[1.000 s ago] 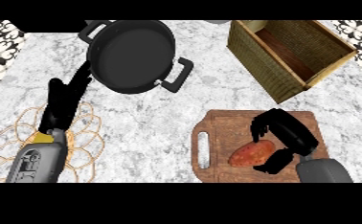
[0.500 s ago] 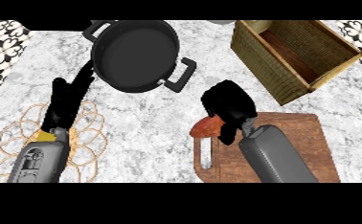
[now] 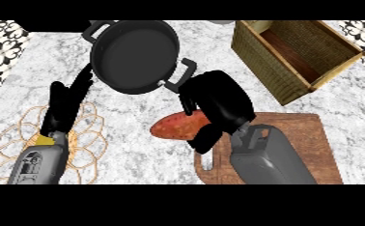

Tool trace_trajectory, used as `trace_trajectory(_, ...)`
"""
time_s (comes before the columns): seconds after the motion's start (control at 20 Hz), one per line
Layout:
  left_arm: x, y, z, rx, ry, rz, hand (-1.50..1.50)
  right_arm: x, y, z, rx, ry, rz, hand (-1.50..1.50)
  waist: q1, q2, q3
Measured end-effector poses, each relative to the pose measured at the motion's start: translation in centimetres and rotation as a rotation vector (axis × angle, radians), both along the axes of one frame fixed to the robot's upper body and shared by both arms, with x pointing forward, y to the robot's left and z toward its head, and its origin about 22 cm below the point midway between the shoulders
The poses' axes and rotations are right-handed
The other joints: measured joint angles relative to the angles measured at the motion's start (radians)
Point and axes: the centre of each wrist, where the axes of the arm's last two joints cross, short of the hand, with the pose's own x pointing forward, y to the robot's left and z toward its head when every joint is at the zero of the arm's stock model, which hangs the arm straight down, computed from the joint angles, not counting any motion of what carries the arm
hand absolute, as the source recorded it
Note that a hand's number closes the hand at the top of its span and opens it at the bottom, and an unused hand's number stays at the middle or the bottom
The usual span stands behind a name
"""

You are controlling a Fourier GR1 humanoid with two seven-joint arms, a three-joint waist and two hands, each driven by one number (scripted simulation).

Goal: Pick the sweet potato from the cutting board and place it in the basket

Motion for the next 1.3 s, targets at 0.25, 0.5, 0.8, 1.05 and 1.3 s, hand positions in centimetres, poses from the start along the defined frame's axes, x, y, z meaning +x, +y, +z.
trace_trajectory(0.25,0.0,0.2,-0.4,0.003,0.0,0.003,0.0,-1.1,-0.5,5.9,0.263,-0.031,-0.055,1.5,-0.002,-0.002,0.0)
trace_trajectory(0.5,0.2,0.1,0.0,0.005,-0.003,0.005,0.0,-2.3,-0.8,13.3,0.39,-0.083,-0.105,1.5,-0.007,-0.004,0.0)
trace_trajectory(0.8,0.4,0.0,0.2,0.012,-0.002,0.006,0.0,-1.8,-1.0,20.8,0.496,-0.131,-0.128,1.5,-0.009,-0.002,-0.001)
trace_trajectory(1.05,0.2,0.1,-0.3,0.009,-0.004,0.004,0.0,-0.2,-1.5,25.4,0.5,-0.167,-0.195,1.5,-0.007,0.001,-0.001)
trace_trajectory(1.3,0.4,0.0,0.1,0.013,-0.005,0.002,0.0,1.7,-3.0,28.0,0.349,-0.242,-0.295,1.5,-0.007,0.004,-0.001)
